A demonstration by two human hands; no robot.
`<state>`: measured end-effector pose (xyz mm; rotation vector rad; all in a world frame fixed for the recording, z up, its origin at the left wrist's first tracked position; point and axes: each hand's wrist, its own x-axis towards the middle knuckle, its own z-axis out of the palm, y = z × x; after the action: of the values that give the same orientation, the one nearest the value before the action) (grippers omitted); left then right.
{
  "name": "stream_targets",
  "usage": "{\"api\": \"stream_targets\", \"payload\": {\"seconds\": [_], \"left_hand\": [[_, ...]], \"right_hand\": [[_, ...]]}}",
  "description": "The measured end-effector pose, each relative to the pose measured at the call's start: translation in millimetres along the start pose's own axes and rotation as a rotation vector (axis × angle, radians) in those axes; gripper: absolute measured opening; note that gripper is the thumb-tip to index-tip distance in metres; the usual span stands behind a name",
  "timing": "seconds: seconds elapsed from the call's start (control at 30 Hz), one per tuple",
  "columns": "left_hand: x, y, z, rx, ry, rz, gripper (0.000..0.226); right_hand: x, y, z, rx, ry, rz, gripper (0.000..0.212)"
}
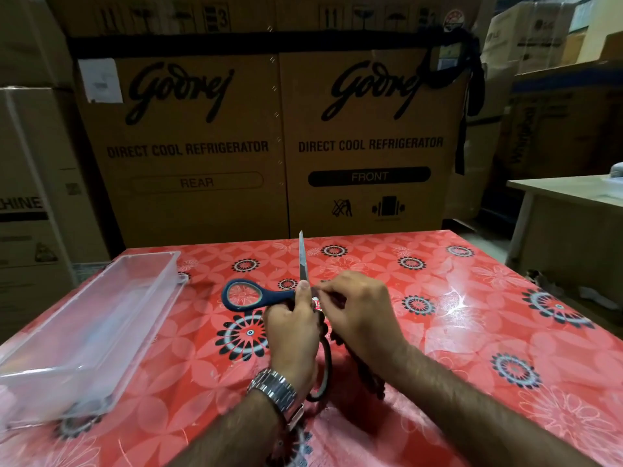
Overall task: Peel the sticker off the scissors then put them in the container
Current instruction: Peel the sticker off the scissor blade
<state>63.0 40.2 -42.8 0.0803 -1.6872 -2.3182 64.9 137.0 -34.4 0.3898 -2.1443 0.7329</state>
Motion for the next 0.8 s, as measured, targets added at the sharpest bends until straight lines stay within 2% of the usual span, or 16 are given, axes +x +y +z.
{"api": "stream_targets", "payload": {"seconds": [0.1,0.2,0.37,0.53,0.6,0.67,0.73,0.8], "left_hand": [[-1,0,2,-0.015,-0.018,-0.014,0.035],[2,-5,1,0.068,0.01,0.081,0.04],[1,-1,2,0.016,-0.007,-0.007,0.037],[-3,-1,2,0.002,-0.013,-0.015,0.037],[0,-4,2,0.058,-0.003,0.049,0.041],[3,-5,1,0.101,0.021,0.083,0.041],[2,-4,1,0.064,0.014,0.035,0.04],[-2,1,1,0.005,-0.022,-0.036,0.036]], "right_hand": [[4,10,-3,0.006,0.075,0.075,0.008],[-3,-6,-3,0.038,0.019,0.023,0.01],[2,2,0,0.056,0.025,0.067,0.006],[3,12,-1,0.011,0.078,0.14,0.008],[2,5,-3,0.029,0.089,0.116,0.008],[-3,-11,-2,0.04,0.029,0.051,0.007],[-3,-7,1,0.032,0.0,0.017,0.005],[4,12,2,-0.011,0.074,0.07,0.007]]}}
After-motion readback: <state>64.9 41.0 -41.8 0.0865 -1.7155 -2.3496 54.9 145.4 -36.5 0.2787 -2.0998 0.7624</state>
